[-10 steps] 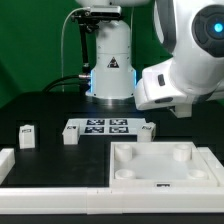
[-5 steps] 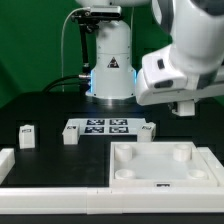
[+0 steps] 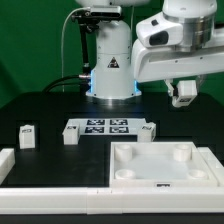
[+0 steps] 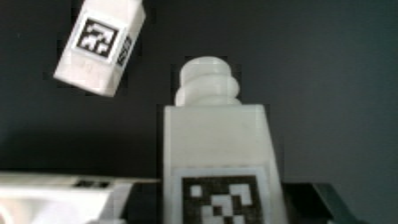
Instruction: Assemble one leg
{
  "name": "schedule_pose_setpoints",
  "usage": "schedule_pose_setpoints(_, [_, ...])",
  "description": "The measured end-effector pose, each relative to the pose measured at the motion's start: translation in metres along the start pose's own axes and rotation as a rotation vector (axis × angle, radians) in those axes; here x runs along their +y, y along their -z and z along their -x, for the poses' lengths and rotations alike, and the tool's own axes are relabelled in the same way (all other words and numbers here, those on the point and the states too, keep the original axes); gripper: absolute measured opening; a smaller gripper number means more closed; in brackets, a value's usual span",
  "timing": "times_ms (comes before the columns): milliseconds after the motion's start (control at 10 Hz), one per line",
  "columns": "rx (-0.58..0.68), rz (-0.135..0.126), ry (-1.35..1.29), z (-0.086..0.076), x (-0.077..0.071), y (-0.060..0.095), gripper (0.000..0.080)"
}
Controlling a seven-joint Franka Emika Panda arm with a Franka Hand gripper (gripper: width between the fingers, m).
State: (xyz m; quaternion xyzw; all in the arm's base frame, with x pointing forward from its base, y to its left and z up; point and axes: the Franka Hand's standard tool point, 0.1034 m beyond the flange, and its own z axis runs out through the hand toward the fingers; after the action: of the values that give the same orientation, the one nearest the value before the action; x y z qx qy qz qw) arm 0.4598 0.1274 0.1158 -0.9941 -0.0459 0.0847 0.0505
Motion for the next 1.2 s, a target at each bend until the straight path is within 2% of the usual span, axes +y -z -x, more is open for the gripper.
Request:
schedule_pose_setpoints(300, [0.252, 0.015, 0.020, -0.004, 0.004, 0.001, 0.0287])
schedule_pose_setpoints(400, [0.308, 0.021, 0.055, -0.016, 0.009, 0.007, 0.0287])
schedule_pose_setpoints(600, [0.268, 0.018, 0.082, -0.039, 0.020, 0.018, 0.0287])
schedule_pose_setpoints(1000, [0.272, 0.017, 0.086, -0.043, 0.019, 0.014, 0.0287])
schedule_pose_setpoints(1200, [0.294, 0.004, 0.128, -0.095, 0.018, 0.018, 0.0287])
